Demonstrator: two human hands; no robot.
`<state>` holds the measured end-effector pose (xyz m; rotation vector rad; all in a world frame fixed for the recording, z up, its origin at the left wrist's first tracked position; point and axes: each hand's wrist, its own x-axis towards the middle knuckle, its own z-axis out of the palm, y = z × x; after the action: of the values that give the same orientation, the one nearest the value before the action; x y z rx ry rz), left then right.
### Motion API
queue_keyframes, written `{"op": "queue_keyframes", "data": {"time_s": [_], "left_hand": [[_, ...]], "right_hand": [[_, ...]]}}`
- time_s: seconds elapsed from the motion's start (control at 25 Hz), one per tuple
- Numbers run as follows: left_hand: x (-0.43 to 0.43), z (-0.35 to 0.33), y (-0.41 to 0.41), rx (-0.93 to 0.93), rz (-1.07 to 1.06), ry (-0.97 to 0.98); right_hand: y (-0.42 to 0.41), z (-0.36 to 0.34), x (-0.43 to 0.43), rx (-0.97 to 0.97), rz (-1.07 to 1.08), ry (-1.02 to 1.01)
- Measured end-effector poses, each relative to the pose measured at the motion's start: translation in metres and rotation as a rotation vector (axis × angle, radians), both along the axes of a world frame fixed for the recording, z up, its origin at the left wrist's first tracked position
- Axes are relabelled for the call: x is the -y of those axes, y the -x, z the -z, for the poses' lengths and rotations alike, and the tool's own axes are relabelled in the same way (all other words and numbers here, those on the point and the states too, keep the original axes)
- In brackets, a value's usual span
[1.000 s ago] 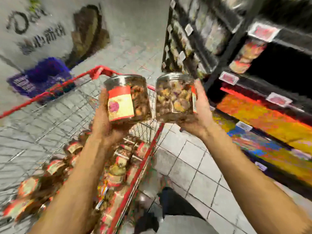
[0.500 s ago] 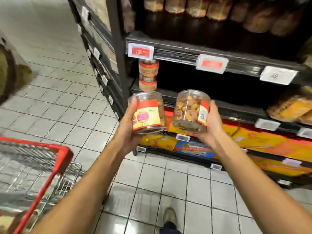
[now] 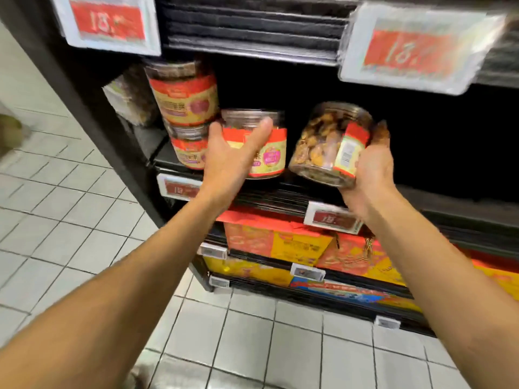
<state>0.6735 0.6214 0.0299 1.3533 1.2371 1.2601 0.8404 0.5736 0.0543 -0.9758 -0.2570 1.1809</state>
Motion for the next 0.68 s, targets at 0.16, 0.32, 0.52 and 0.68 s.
{"op": "queue_keyframes", "data": {"time_s": [0.16,0.32,0.52,0.68], "left_hand": [[-0.020,0.024,-0.012,-0.191,0.107,-0.080],[-0.019,0.021,-0.007,-0.298,0.251,-0.075],[0.046,-0.003,0.018,-0.139,0.098,-0.307],[0.066,-0.033,0.001,0.042,0.423,-0.143]], "right_hand": [[-0.006,0.008,-0.013,0.111,0.053,-0.081],[-0.007,0.006,-0.012,0.140,0.063,-0.162],[0.006,-0.004,0.006,0.292,0.182,-0.046],[0.027,-0.020,0.008,0.379,0.179,-0.059]]}}
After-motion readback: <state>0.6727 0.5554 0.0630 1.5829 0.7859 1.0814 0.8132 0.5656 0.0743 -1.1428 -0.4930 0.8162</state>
